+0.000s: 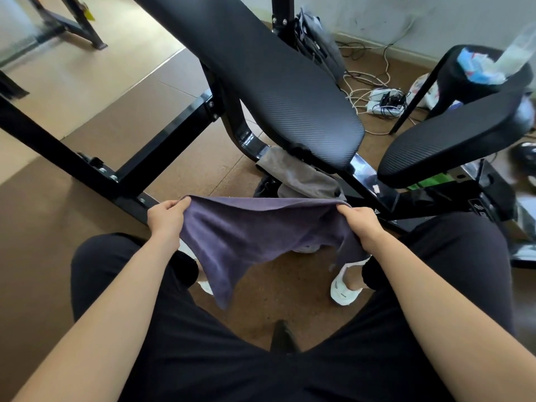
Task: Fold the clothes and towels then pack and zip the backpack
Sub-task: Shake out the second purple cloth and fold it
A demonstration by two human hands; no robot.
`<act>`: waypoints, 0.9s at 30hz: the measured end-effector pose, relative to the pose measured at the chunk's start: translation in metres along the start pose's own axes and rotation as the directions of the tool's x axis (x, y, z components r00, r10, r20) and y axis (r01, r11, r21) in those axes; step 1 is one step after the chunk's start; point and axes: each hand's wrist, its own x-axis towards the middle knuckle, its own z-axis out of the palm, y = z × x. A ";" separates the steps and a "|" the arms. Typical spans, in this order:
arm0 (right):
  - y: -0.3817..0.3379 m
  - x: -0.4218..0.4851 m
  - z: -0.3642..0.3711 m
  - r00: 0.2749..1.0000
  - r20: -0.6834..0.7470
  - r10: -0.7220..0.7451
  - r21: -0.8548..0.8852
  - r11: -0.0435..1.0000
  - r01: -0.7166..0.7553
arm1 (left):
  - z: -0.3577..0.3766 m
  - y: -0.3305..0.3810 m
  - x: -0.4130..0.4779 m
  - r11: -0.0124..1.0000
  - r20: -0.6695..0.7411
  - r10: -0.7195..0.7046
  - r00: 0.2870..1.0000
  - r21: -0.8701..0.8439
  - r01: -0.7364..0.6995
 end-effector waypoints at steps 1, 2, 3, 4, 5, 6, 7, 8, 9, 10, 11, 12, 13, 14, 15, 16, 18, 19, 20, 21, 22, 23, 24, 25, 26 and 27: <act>-0.004 -0.003 0.000 0.999 0.011 0.048 0.083 0.995 -0.049 | 0.003 0.000 -0.004 0.999 0.010 -0.008 1.000 -0.038 0.008; -0.008 -0.009 0.001 0.994 0.053 0.091 0.167 0.981 -0.099 | 0.006 0.000 -0.009 0.997 0.045 -0.016 0.999 -0.078 0.020; -0.011 -0.014 0.002 0.986 0.117 0.115 0.250 0.958 -0.142 | 0.011 0.002 -0.018 0.993 0.099 -0.018 0.995 -0.113 0.029; -0.014 -0.022 0.005 0.975 0.187 0.124 0.320 0.930 -0.180 | 0.016 0.003 -0.028 0.990 0.162 -0.011 0.987 -0.135 0.033; -0.016 -0.031 0.009 0.959 0.253 0.126 0.370 0.903 -0.216 | 0.020 0.004 -0.040 0.990 0.220 0.007 0.975 -0.140 0.025; -0.019 -0.041 0.013 0.945 0.304 0.119 0.399 0.885 -0.239 | 0.025 0.004 -0.052 0.992 0.269 0.033 0.963 -0.129 0.002; -0.021 -0.050 0.017 0.935 0.338 0.104 0.414 0.876 -0.246 | 0.029 0.005 -0.066 0.993 0.310 0.063 0.949 -0.114 -0.029; -0.022 -0.059 0.021 0.930 0.357 0.082 0.424 0.874 -0.239 | 0.034 0.004 -0.081 0.993 0.348 0.090 0.933 -0.108 -0.056; -0.023 -0.068 0.025 0.925 0.377 0.052 0.436 0.871 -0.226 | 0.038 0.003 -0.096 0.991 0.390 0.110 0.914 -0.115 -0.070; -0.023 -0.077 0.028 0.919 0.393 0.020 0.452 0.867 -0.212 | 0.043 0.000 -0.111 0.989 0.438 0.122 0.891 -0.126 -0.073; -0.023 -0.086 0.032 0.913 0.409 -0.006 0.470 0.859 -0.205 | 0.049 -0.003 -0.124 0.988 0.486 0.130 0.864 -0.135 -0.073; -0.022 -0.093 0.036 0.908 0.419 -0.020 0.481 0.853 -0.204 | 0.054 -0.006 -0.136 0.987 0.530 0.143 0.836 -0.143 -0.078; -0.020 -0.099 0.039 0.906 0.422 -0.024 0.491 0.847 -0.206 | 0.058 -0.008 -0.145 0.985 0.567 0.158 0.808 -0.149 -0.088; -0.019 -0.103 0.042 0.905 0.425 -0.028 0.495 0.844 -0.206 | 0.061 -0.010 -0.153 0.983 0.596 0.175 0.784 -0.150 -0.105; -0.018 -0.106 0.045 0.903 0.429 -0.035 0.498 0.843 -0.204 | 0.063 -0.013 -0.158 0.982 0.620 0.189 0.761 -0.142 -0.128; -0.017 -0.107 0.047 0.899 0.435 -0.045 0.499 0.843 -0.199 | 0.065 -0.015 -0.161 0.980 0.642 0.199 0.740 -0.125 -0.154; -0.017 -0.108 0.050 0.895 0.443 -0.053 0.492 0.849 -0.194 | 0.067 -0.018 -0.165 0.976 0.678 0.207 0.706 -0.096 -0.194; -0.018 -0.109 0.050 0.895 0.444 -0.044 0.490 0.849 -0.201 | 0.068 -0.019 -0.164 0.975 0.681 0.207 0.702 -0.088 -0.202; -0.019 -0.109 0.051 0.894 0.447 -0.035 0.494 0.842 -0.215 | 0.068 -0.021 -0.162 0.974 0.671 0.210 0.711 -0.084 -0.208; -0.019 -0.109 0.052 0.889 0.457 -0.025 0.500 0.834 -0.233 | 0.068 -0.022 -0.159 0.973 0.650 0.215 0.729 -0.080 -0.216; -0.020 -0.109 0.053 0.882 0.470 -0.019 0.506 0.825 -0.252 | 0.068 -0.022 -0.157 0.971 0.622 0.225 0.750 -0.078 -0.226; -0.020 -0.109 0.054 0.875 0.483 -0.015 0.512 0.816 -0.268 | 0.067 -0.021 -0.156 0.967 0.593 0.240 0.769 -0.081 -0.240; -0.019 -0.109 0.056 0.869 0.494 -0.013 0.520 0.806 -0.284 | 0.067 -0.020 -0.155 0.963 0.570 0.257 0.780 -0.086 -0.255; -0.019 -0.108 0.057 0.863 0.505 -0.007 0.529 0.793 -0.303 | 0.067 -0.020 -0.155 0.959 0.561 0.274 0.781 -0.094 -0.269; -0.018 -0.108 0.058 0.857 0.516 -0.001 0.541 0.775 -0.325 | 0.067 -0.019 -0.154 0.956 0.569 0.283 0.772 -0.104 -0.274; -0.017 -0.108 0.058 0.852 0.524 0.006 0.556 0.755 -0.348 | 0.067 -0.019 -0.155 0.956 0.587 0.286 0.757 -0.116 -0.271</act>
